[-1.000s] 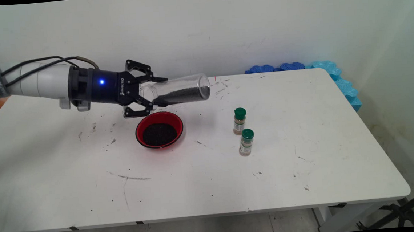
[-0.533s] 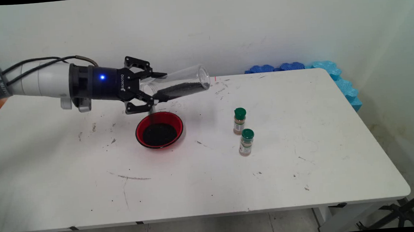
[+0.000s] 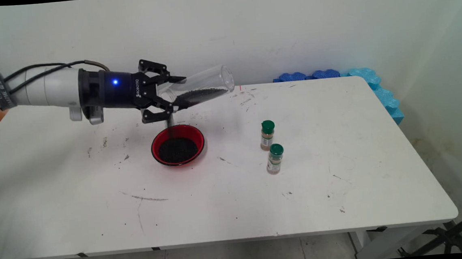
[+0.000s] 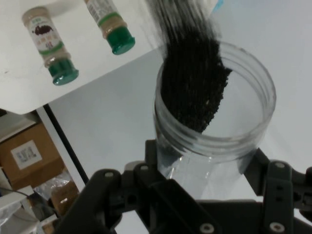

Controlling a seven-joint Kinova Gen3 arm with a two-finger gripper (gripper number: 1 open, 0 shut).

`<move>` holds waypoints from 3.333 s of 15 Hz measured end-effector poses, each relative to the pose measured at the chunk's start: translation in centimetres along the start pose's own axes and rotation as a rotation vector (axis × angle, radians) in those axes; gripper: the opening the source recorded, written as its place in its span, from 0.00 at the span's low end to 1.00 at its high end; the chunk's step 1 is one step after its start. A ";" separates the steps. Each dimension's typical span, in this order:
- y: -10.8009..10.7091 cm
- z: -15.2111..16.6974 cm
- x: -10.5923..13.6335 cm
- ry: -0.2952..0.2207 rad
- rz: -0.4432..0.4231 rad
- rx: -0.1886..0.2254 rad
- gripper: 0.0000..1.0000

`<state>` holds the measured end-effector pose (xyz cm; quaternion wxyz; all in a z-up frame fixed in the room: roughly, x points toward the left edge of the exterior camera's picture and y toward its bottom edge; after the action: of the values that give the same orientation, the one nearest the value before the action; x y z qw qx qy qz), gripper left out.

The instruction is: Pour the black seasoning powder in the red bowl

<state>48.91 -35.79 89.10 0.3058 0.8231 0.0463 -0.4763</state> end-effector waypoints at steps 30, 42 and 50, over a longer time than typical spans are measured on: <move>0.5 1.2 -0.7 -0.064 -0.085 -0.082 0.00; -0.3 1.8 0.3 -0.126 -0.100 -0.120 0.00; -0.8 1.9 1.1 -0.144 -0.098 -0.133 0.00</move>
<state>47.82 -36.39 87.16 0.3385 0.7615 0.0960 -0.5444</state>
